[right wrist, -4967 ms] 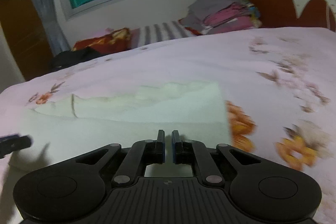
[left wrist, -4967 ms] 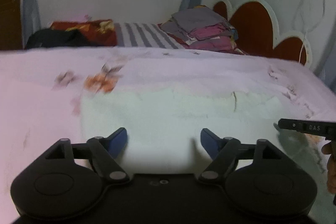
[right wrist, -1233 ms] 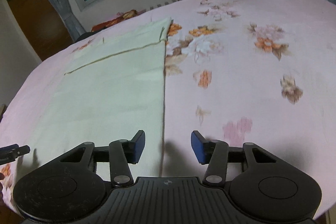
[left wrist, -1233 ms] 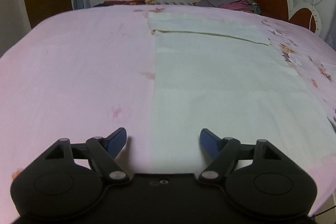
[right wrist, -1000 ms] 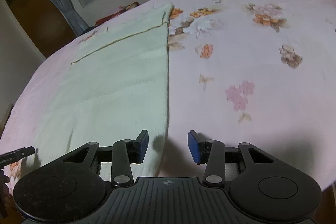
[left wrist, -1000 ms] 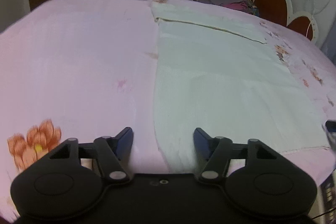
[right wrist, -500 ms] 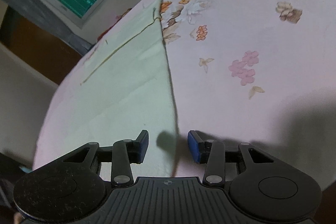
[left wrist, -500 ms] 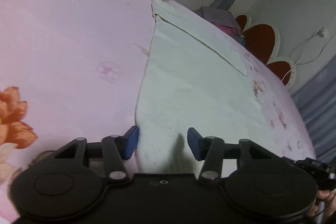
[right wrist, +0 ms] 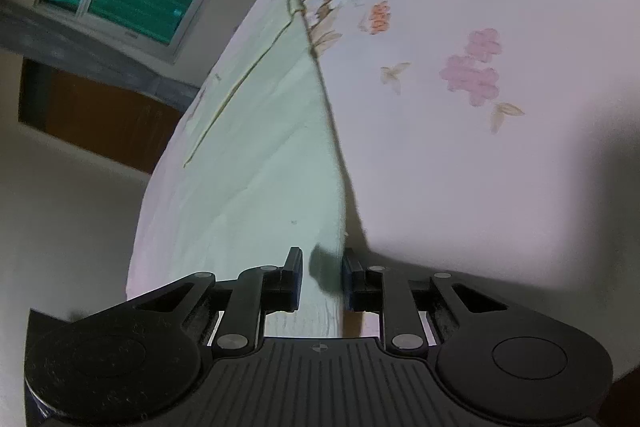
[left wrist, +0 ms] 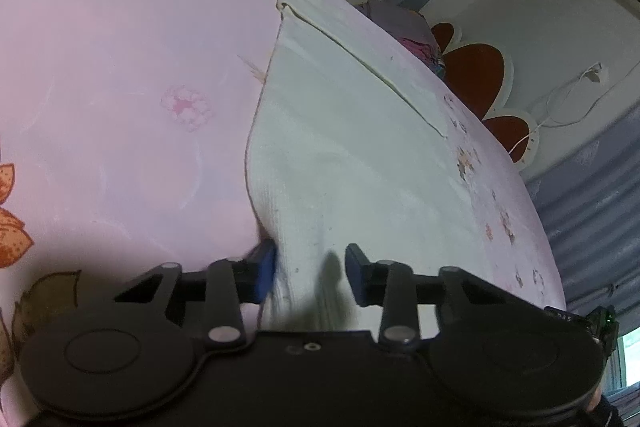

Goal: Fold small clothes

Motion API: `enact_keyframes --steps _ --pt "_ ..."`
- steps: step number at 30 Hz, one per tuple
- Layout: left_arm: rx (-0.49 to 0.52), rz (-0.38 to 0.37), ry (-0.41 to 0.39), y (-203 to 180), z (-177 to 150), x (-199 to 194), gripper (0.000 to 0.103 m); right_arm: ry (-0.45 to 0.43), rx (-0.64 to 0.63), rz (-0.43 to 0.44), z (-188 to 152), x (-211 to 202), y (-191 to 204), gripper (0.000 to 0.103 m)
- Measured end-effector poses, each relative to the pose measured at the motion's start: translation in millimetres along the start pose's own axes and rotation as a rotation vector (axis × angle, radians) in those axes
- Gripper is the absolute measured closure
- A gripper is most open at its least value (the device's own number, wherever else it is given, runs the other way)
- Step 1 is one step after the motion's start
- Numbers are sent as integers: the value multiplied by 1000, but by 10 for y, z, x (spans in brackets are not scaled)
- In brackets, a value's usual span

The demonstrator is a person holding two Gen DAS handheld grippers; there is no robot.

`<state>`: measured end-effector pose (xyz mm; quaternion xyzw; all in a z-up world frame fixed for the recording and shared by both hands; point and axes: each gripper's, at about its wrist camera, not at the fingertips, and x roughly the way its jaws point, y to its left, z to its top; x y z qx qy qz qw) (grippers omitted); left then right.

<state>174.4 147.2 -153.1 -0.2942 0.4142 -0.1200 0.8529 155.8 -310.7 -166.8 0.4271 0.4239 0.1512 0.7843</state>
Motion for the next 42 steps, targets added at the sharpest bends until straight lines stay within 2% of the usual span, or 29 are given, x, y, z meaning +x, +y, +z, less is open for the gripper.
enact_keyframes --steps 1,2,3,4,6,8,10,12,14,20,25,29,33,37,42 --pt "-6 2 0 10 1 4 79 3 -3 3 7 13 -2 82" --pt "-13 11 -1 25 -8 -1 94 6 1 11 10 24 -12 82" --pt "-19 15 0 35 -21 -13 97 10 5 20 11 32 -21 85" --pt "-15 12 -17 13 -39 -50 97 17 2 22 7 34 -20 101" --pt "16 -20 -69 -78 -71 -161 97 13 -19 23 -15 11 -6 101" --pt "32 -10 -91 -125 -87 -202 97 -19 -35 32 -31 -80 19 101" --pt "40 47 -69 -103 -98 -133 97 -39 -61 48 -35 -155 52 101" --pt "-19 69 -36 12 -119 -30 97 -18 -98 10 -25 -107 74 101" --pt "-102 33 -66 72 -132 -56 97 32 -104 -46 -7 0 51 101" --pt "-178 -55 -148 29 10 -215 97 -40 -136 29 137 -201 262 101" --pt "-151 -115 -218 -218 416 -239 97 -93 -184 87 421 -254 589 101" --pt "-131 -166 -256 -401 909 -89 97 -152 -199 116 757 -172 864 101" --pt "-119 -200 -285 -522 1461 166 97 -207 -193 108 1214 -8 1095 101" --pt "-109 -188 -278 -540 1990 593 97 -247 -194 87 1769 292 1314 101" --pt "-173 -144 -193 -205 2374 1284 97 -218 -130 27 2404 982 1233 101"
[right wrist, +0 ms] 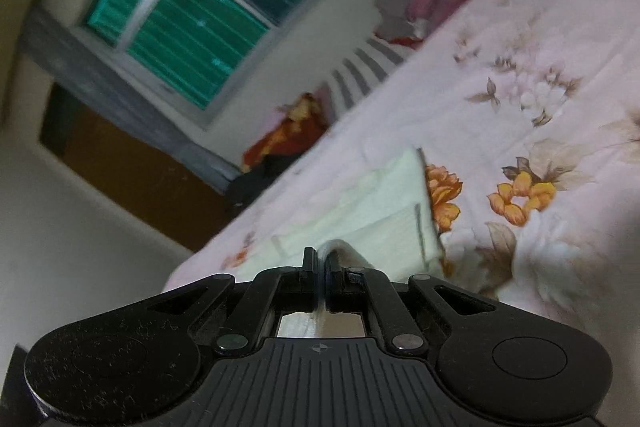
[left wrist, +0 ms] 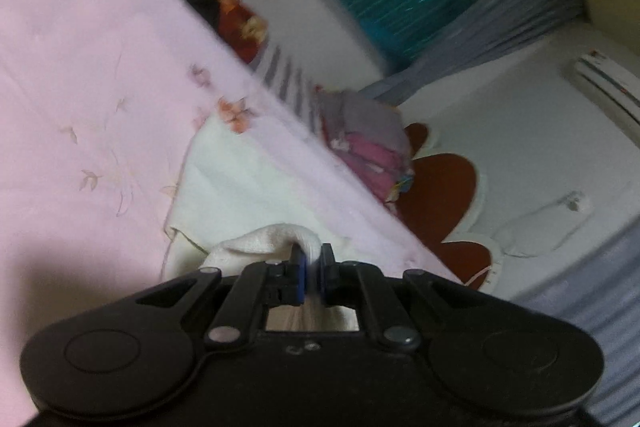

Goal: Fold small clothes

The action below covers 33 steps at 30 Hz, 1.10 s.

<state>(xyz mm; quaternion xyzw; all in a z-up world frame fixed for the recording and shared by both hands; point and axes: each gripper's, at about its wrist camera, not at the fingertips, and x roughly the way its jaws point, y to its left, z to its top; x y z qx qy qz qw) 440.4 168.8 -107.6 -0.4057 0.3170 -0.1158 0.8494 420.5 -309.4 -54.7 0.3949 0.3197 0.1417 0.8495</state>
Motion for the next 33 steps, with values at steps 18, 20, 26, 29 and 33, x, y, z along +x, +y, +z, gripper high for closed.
enact_keyframes --steps 18,20,26,29,33 --pt "-71 -36 70 433 696 1179 25 65 208 -57 441 1377 -647 93" --pt "-44 -20 39 413 758 1174 20 29 192 -72 483 1375 -607 45" --pt "174 67 82 265 826 1144 32 -36 35 -83 584 1258 -451 28" --pt "341 128 160 165 763 1280 49 20 -115 -139 519 1308 -347 44" --pt "481 208 213 56 638 1424 52 109 -283 -223 344 1548 -250 60"
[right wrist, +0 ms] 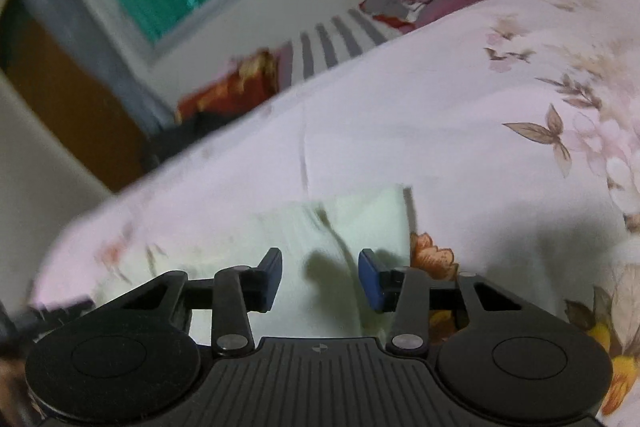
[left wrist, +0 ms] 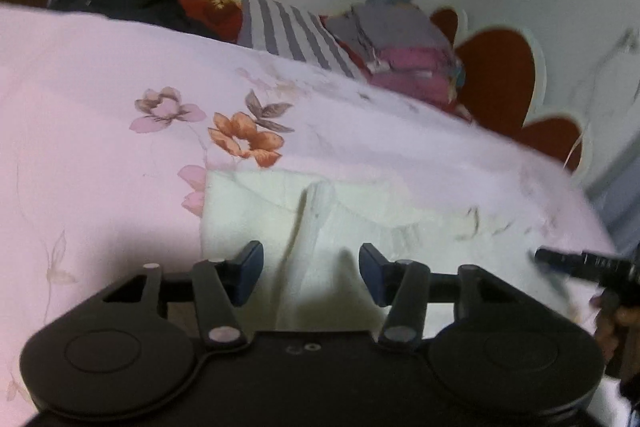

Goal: Fold small clothes

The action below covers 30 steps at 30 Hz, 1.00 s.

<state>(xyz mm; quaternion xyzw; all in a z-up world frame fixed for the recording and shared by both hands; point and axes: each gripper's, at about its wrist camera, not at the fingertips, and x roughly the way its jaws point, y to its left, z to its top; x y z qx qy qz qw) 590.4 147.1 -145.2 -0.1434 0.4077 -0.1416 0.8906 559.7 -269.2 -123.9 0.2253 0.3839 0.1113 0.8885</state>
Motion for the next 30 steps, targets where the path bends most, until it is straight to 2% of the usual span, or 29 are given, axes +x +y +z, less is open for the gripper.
enact_keyframes --steps 2,4,5,6,7,8,11,12,14,18,19,21,22,24,25,26,27,28,30 --pt "42 28 4 -54 -25 23 55 5 -75 -44 -77 58 54 60" --pt "54 34 -1 -72 -43 27 74 7 -135 -66 -119 96 128 60" --pt "26 3 -7 -35 -48 21 96 11 -168 -73 -138 111 169 60" --pt "-5 -16 -21 4 -52 4 98 18 -197 -79 -131 137 215 63" --pt "-23 -20 -59 33 -64 -54 98 26 -230 -75 -149 143 255 96" --pt "-27 -26 -95 41 -67 -102 99 26 -252 -71 -163 130 282 101" --pt "-34 -25 -179 82 -79 -240 100 -77 -228 -89 -126 43 258 101" --pt "-41 -23 -187 102 -81 -259 100 -114 -213 -90 -124 -21 231 101" --pt "-59 -8 -149 136 -58 -185 100 -155 -188 -114 -126 -63 160 101" --pt "-71 32 -71 159 -64 25 100 -70 -182 -175 -192 177 89 101" --pt "-69 35 -69 154 -70 40 99 -64 -190 -181 -214 207 98 101" --pt "-63 39 -63 147 -62 44 92 -63 -192 -197 -223 224 124 101" --pt "-60 51 -68 129 -56 6 84 -57 -194 -203 -214 220 142 101" --pt "-6 96 -119 5 -71 -151 50 -67 -209 -224 -199 161 183 99" --pt "31 110 -158 -101 -101 -235 45 -91 -235 -253 -207 106 240 81" --pt "68 93 -180 -230 -135 -291 44 -132 -263 -272 -223 24 313 68" --pt "100 63 -172 -359 -160 -292 44 -163 -281 -239 -256 -37 370 60" --pt "131 37 -158 -507 -194 -260 44 -156 -302 -169 -295 -56 454 60" --pt "194 -3 -124 -788 -271 -144 43 -124 -369 -123 -380 11 661 60"
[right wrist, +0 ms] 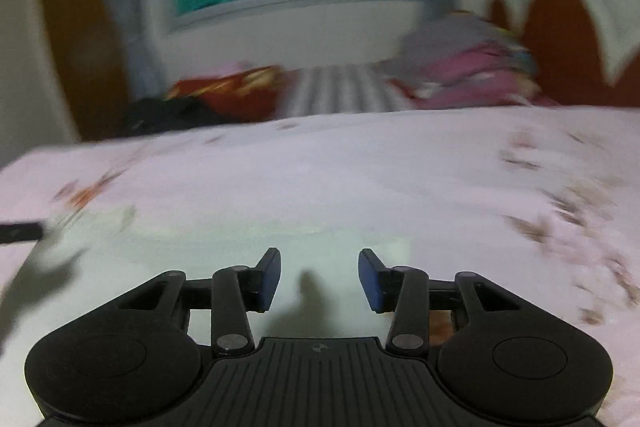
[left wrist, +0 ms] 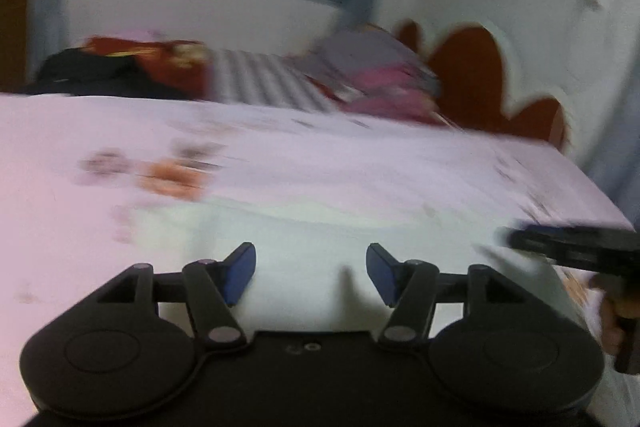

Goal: Fold small clothes

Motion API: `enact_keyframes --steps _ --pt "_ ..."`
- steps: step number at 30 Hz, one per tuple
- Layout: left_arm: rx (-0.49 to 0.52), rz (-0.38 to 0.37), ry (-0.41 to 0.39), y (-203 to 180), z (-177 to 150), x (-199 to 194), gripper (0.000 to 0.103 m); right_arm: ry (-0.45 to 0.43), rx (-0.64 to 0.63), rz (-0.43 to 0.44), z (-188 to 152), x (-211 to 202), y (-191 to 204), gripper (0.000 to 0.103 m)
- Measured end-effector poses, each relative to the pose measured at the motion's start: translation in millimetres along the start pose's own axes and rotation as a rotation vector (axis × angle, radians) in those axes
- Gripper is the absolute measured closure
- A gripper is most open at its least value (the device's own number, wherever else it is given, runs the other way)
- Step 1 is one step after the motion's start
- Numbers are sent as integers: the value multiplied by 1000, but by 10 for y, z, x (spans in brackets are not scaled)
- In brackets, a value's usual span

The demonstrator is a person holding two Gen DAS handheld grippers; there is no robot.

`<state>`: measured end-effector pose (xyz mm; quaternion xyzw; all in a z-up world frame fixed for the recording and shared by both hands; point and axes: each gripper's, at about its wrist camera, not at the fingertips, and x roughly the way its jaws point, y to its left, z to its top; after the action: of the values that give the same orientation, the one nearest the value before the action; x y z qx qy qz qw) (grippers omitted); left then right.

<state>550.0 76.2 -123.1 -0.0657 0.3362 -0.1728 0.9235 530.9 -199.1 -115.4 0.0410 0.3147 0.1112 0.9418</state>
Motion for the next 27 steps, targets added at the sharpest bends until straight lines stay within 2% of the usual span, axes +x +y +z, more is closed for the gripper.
enact_keyframes --steps 2,4,6,8,9,10,12,13,14,15,17,19,22,24,25,26,27 --pt "63 -17 33 -258 -58 121 43 21 -61 96 -40 69 280 60" --pt "89 -17 51 -363 -117 198 42 55 -120 172 -94 147 524 60" --pt "82 2 58 -295 -155 201 41 82 -185 196 -163 206 670 60" --pt "84 70 49 -107 -190 133 41 105 -221 186 -228 234 642 60" --pt "71 116 41 29 -209 89 41 97 -219 157 -244 219 568 60" --pt "49 152 29 156 -216 48 41 82 -211 79 -250 201 435 60" --pt "-2 163 9 397 -220 -58 42 54 -122 -168 -246 189 57 60" --pt "-17 172 13 459 -202 -90 42 68 -19 -214 -244 185 -223 60" --pt "-20 208 18 459 -176 -120 41 76 64 -158 -241 161 -408 60" --pt "-24 220 14 437 -154 -154 41 80 90 -139 -230 132 -483 60" --pt "-39 159 -26 292 -126 -231 41 43 34 -159 -192 14 -371 60" --pt "3 111 -43 16 -124 -226 38 15 2 -49 -149 -93 -133 60" --pt "83 52 1 -408 -193 -105 38 21 -126 92 -201 -132 344 60" --pt "121 42 68 -612 -291 19 33 52 -180 145 -273 -82 574 60" --pt "141 59 113 -661 -349 100 32 84 -205 159 -329 -30 663 60" --pt "174 80 98 -690 -400 97 32 116 -226 146 -392 28 716 60" --pt "184 85 91 -703 -414 78 32 109 -245 125 -458 47 741 60"
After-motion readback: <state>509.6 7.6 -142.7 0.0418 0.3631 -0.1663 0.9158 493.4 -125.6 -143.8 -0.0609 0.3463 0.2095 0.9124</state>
